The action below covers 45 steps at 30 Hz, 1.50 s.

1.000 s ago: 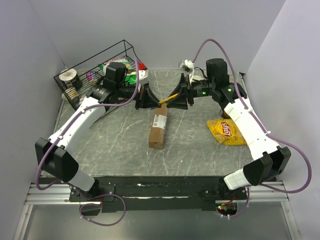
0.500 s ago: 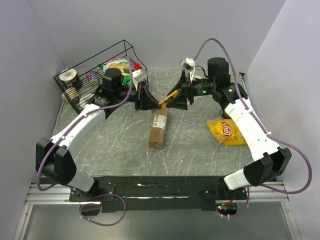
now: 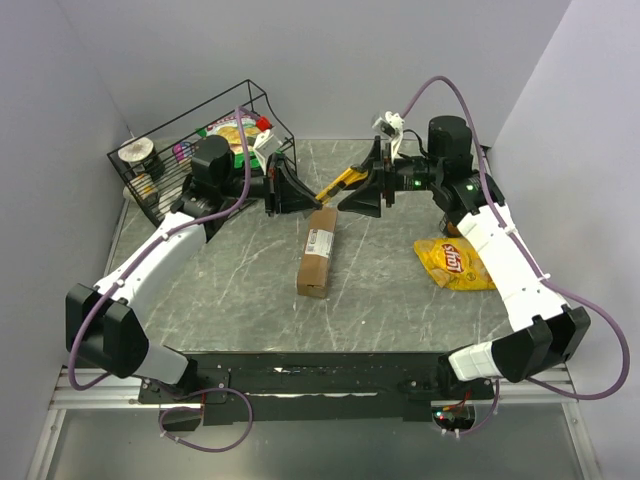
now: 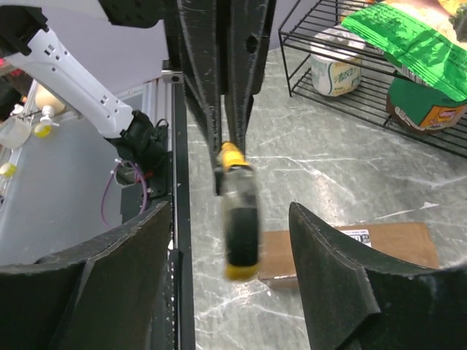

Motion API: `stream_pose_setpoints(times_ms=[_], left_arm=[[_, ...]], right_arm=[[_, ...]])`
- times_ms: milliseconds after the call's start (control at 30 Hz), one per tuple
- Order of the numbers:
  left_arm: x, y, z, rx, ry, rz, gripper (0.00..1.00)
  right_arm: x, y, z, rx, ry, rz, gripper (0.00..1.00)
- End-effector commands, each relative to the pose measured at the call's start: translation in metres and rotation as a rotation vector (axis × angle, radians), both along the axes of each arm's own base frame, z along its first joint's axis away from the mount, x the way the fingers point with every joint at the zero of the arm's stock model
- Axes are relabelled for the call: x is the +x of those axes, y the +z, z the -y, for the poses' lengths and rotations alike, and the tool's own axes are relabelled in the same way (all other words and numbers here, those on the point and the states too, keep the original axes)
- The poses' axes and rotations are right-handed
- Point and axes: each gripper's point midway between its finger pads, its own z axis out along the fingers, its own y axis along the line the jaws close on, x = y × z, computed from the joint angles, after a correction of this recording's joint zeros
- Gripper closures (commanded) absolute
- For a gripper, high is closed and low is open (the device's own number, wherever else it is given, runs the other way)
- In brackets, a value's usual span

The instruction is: Unpack the express box

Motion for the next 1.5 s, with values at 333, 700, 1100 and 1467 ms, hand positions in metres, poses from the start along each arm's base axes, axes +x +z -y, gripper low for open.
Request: stream_pose_setpoints(times_ms=[333, 700, 1100, 1467], left_arm=[[-0.001, 0.001, 0.009, -0.009, -0.052, 0.037, 0.99], [0.001, 0.002, 0.012, -0.017, -0.059, 0.035, 0.99], [0.003, 0.002, 0.015, -0.015, -0.063, 0.035, 0.99], [0.052, -0.027, -0.026, 0.223, 0.254, 0.227, 0.40]], right_arm=[[-0.004, 0.018, -0.020, 0.049, 0.071, 0.043, 0.34], [-0.008, 0.007, -0.022, 0.020, 0.081, 0.040, 0.44], [-0.002, 0.000, -0.024, 0.000, 0.073, 0.025, 0.93], [0.026, 0.006, 0.037, -0.294, -0.301, 0.144, 1.00]])
